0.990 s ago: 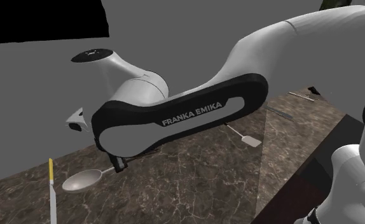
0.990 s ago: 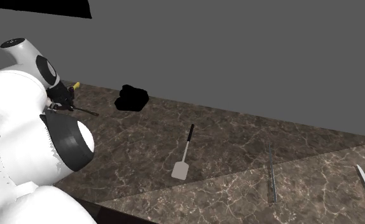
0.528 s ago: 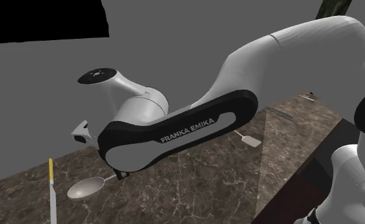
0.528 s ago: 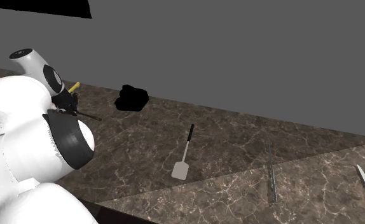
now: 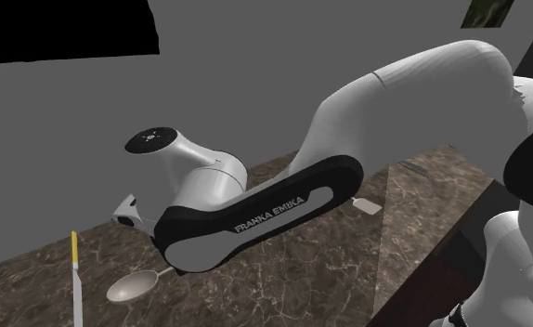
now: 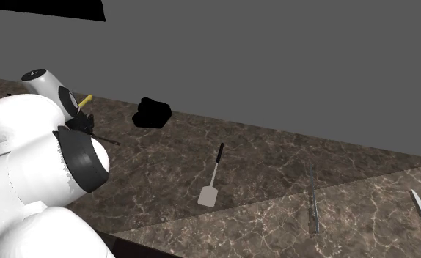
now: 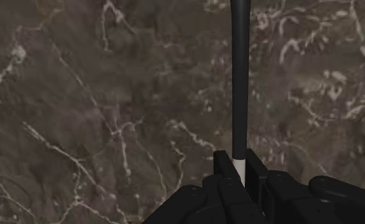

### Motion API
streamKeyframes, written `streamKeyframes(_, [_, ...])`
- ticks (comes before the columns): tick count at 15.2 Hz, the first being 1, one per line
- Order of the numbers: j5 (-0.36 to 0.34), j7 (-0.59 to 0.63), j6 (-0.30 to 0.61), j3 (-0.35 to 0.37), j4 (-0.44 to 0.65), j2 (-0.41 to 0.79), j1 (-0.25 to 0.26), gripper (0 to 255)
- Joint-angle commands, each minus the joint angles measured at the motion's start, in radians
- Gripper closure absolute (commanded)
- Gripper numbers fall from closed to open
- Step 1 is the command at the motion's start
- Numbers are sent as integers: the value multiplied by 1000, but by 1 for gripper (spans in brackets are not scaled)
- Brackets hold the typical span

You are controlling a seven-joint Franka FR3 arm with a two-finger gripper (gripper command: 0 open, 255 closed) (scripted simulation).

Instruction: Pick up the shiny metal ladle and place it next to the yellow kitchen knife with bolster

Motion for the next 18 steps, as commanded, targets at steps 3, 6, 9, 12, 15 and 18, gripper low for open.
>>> streamKeyframes(3, [-1,1,20,-1,-7,13,0,255])
streamKeyframes(6, [-1,1,20,-1,-7,13,0,255])
streamKeyframes(9, [-1,1,20,-1,-7,13,0,0])
streamKeyframes(12, [-1,1,20,-1,-7,13,0,0])
streamKeyframes(15, [0,0,-5,0,0,-5,0,0])
streamKeyframes(18, [4,-2,-78,3,27,-51,3,0])
